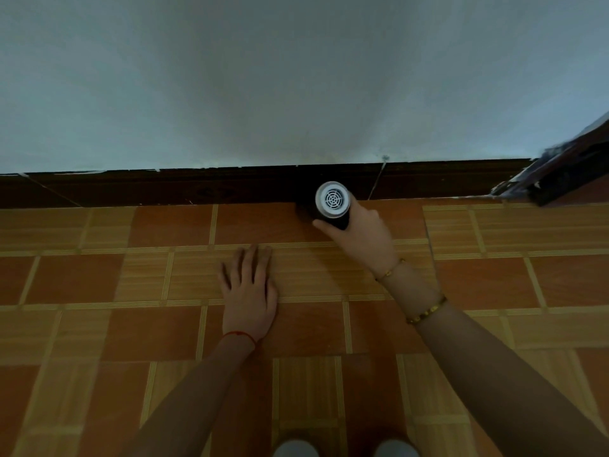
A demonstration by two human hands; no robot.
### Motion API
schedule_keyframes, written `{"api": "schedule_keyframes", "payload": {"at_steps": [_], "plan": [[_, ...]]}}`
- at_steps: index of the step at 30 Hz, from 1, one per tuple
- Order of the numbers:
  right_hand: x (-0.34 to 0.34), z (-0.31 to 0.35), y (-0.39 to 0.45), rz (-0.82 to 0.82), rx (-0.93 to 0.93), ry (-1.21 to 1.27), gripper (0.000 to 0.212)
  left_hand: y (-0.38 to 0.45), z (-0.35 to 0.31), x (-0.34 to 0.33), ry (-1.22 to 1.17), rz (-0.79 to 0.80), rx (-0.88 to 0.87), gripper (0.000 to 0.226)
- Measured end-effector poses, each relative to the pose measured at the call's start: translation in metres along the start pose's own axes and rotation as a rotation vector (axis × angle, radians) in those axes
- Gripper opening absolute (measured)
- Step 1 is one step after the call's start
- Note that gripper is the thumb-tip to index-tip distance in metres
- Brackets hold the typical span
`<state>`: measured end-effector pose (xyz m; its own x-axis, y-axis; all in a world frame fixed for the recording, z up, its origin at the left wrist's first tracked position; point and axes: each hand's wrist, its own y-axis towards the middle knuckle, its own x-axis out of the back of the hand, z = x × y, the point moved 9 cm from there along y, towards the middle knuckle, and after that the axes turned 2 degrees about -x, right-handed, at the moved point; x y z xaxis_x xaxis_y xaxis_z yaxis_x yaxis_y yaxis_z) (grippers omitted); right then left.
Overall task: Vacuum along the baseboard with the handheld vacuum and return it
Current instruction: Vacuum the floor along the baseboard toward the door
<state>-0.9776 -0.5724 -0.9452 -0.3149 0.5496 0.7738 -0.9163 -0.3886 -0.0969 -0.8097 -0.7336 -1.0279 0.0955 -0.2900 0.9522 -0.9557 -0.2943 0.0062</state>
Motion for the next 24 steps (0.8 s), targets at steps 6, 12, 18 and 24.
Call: {"api": "schedule_keyframes", "payload": {"at_steps": [6, 12, 18, 24], "plan": [[0.039, -0.06, -0.016, -0.127, -0.152, 0.057, 0.069, 0.0, 0.0, 0.0, 0.005, 0.0, 0.0, 0.056], [0.045, -0.06, -0.031, -0.177, -0.154, 0.062, 0.072, 0.0, 0.001, -0.001, 0.028, 0.008, 0.004, 0.057], [0.059, -0.081, -0.031, -0.23, -0.259, 0.082, 0.072, -0.001, 0.0, -0.002, 0.03, 0.012, -0.005, 0.057], [0.084, -0.107, -0.046, -0.357, -0.385, 0.091, 0.072, -0.001, -0.002, -0.001, 0.027, -0.001, -0.002, 0.057]]}}
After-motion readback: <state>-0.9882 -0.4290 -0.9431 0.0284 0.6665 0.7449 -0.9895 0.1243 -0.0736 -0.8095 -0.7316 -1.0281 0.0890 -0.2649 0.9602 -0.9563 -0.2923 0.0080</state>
